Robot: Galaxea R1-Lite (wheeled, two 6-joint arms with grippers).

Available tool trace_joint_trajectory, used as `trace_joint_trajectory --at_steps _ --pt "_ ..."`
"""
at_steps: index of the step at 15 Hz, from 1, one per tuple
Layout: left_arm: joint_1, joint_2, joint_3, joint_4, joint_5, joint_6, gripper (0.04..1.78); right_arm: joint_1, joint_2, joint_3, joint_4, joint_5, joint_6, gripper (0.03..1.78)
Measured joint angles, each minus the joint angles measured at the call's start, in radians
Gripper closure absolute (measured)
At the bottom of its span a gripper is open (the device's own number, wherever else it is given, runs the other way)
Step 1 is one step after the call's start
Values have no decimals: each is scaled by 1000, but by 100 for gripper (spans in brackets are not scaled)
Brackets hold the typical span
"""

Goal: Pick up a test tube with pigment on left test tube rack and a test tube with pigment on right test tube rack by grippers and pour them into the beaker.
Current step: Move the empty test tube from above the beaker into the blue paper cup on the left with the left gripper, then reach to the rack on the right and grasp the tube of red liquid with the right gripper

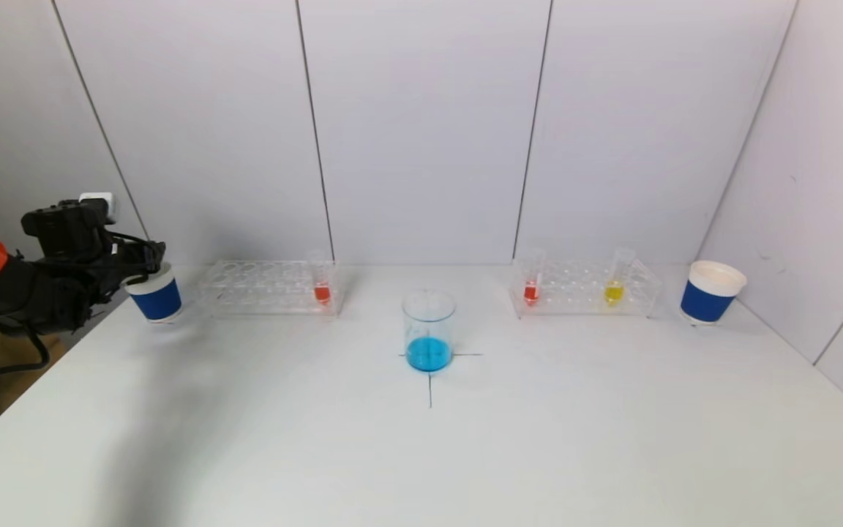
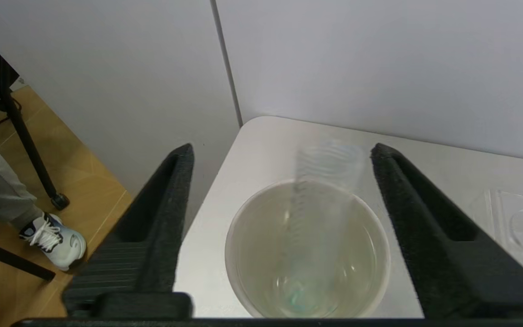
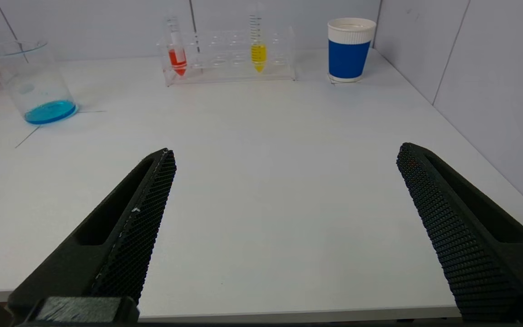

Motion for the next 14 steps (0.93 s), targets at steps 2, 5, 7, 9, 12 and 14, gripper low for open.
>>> trace_joint_trajectory --at_steps 2,5,7,9,12,14 --pt "0 -8 0 3 0 0 22 0 0 0 0 0 0 4" --pt "-3 -32 9 7 0 0 5 0 0 0 0 0 0 4" --pt "-3 -61 19 12 -1 0 6 0 0 0 0 0 0 4" --pt "-5 -110 37 25 -9 -1 6 0 0 0 0 0 0 4" --pt "-21 -236 119 59 -37 -4 6 0 0 0 0 0 0 4" --pt "-42 -342 204 65 -44 -6 6 0 0 0 0 0 0 4"
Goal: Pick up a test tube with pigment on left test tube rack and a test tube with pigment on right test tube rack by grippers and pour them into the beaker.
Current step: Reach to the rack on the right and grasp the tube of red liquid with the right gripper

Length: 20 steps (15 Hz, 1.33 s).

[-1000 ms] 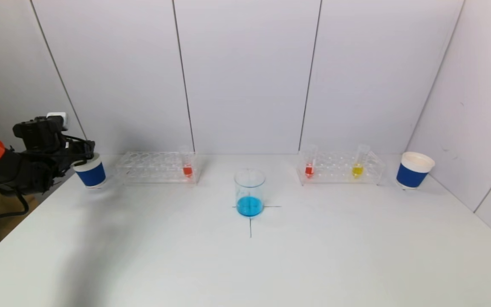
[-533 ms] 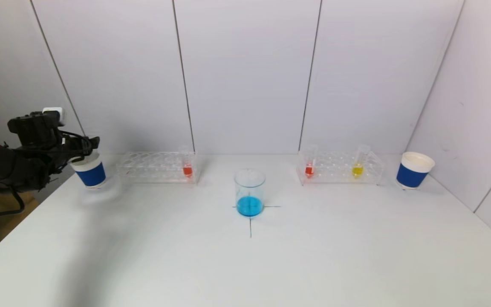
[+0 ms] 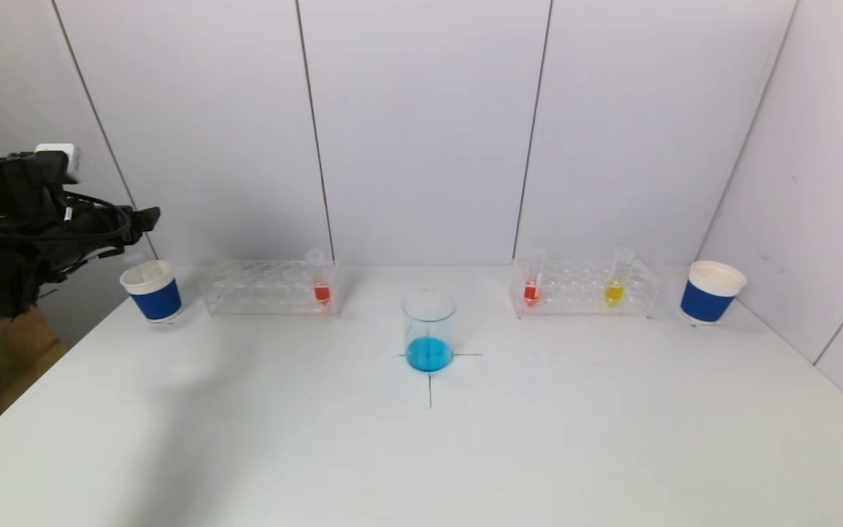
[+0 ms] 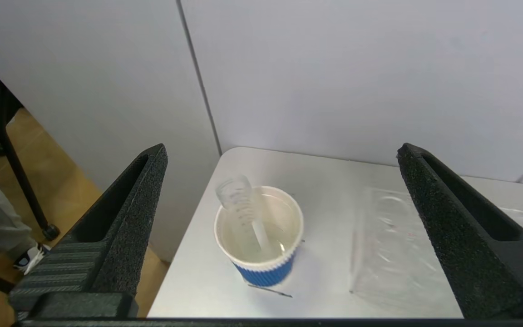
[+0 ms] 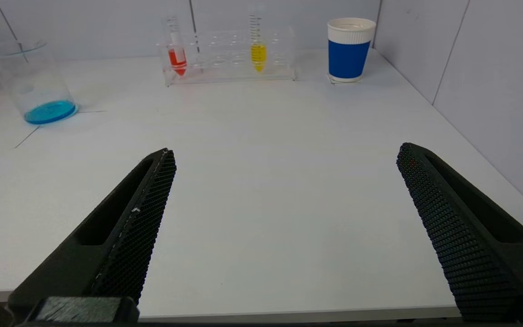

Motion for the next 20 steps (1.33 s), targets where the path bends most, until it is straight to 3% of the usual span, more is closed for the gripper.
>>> trace_joint_trajectory --at_steps 8,13,20 --pt "-188 -473 357 58 43 1 6 0 0 0 0 0 0 4" --pt "-205 -755 536 128 44 -2 6 0 0 0 0 0 0 4" --pt "-207 -1168 680 387 43 -26 6 0 0 0 0 0 0 4"
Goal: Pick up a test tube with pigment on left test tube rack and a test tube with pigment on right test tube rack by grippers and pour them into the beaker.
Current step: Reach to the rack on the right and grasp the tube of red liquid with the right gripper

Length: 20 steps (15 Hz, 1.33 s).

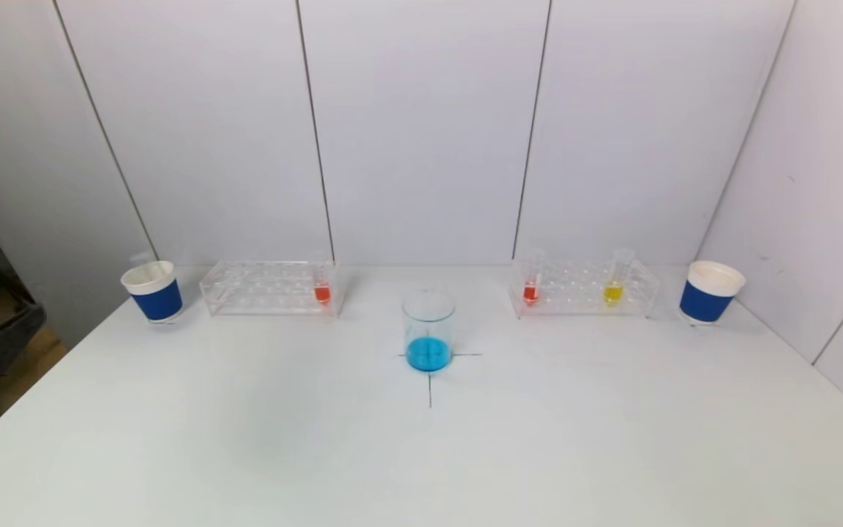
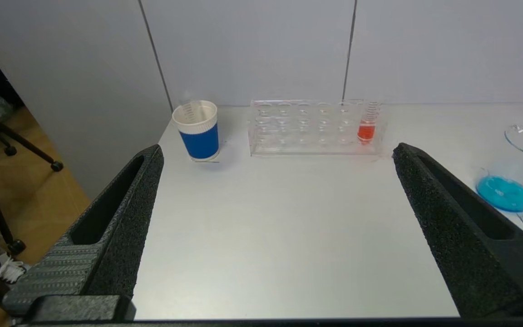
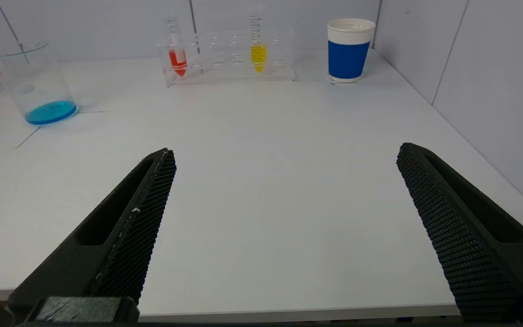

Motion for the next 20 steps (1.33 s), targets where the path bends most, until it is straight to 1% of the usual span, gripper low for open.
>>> trace_joint_trajectory --at_steps 6,8,11,15,20 --pt "-2 -383 53 345 -40 -16 6 0 0 0 0 0 0 4" --pt "-7 -473 66 459 -60 -24 6 0 0 0 0 0 0 4" --pt "-23 -564 100 496 -74 -39 6 0 0 0 0 0 0 4" --pt "-36 -670 149 581 -91 -39 6 0 0 0 0 0 0 4" --pt "-40 -749 277 559 -77 -35 6 0 0 0 0 0 0 4"
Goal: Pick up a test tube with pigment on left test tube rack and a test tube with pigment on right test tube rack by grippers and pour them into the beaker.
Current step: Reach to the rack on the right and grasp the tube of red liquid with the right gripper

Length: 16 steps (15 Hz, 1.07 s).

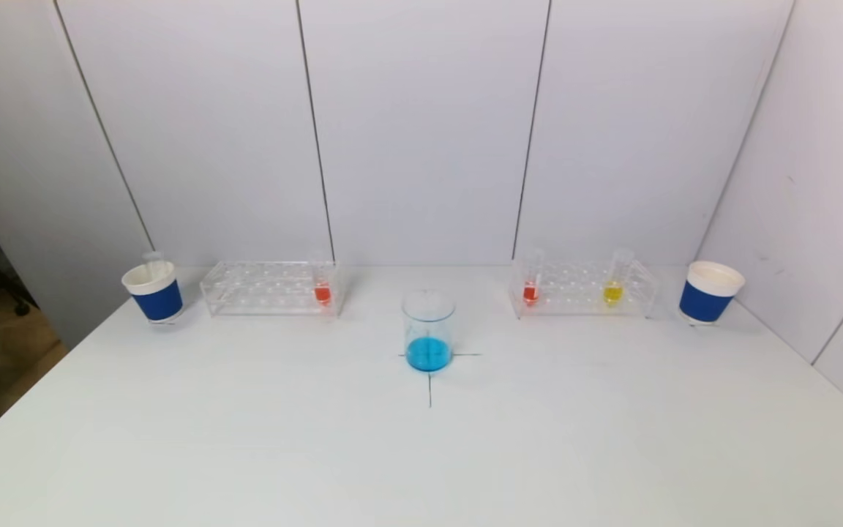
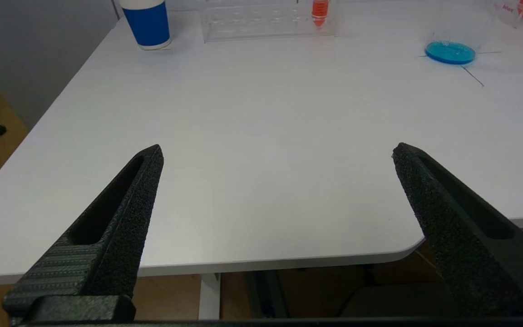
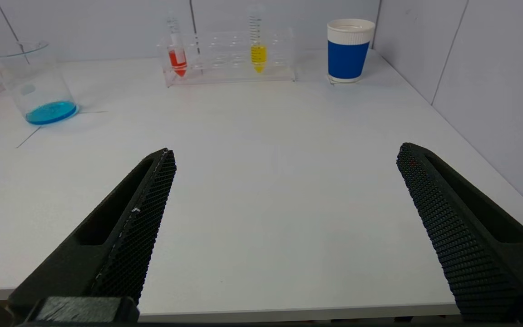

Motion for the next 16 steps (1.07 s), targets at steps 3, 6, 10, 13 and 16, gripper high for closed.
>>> trace_joint_trajectory --at_steps 3,6,10,13,16 --pt "-1 -8 92 -135 13 6 6 0 0 0 0 0 0 4" --pt "-1 -9 152 -219 46 29 6 0 0 0 0 0 0 4" --pt "-1 -9 160 -234 46 -9 6 0 0 0 0 0 0 4" --pt "-1 -9 160 -234 46 -10 6 0 0 0 0 0 0 4" --pt "-1 -9 160 -234 46 -11 6 0 0 0 0 0 0 4"
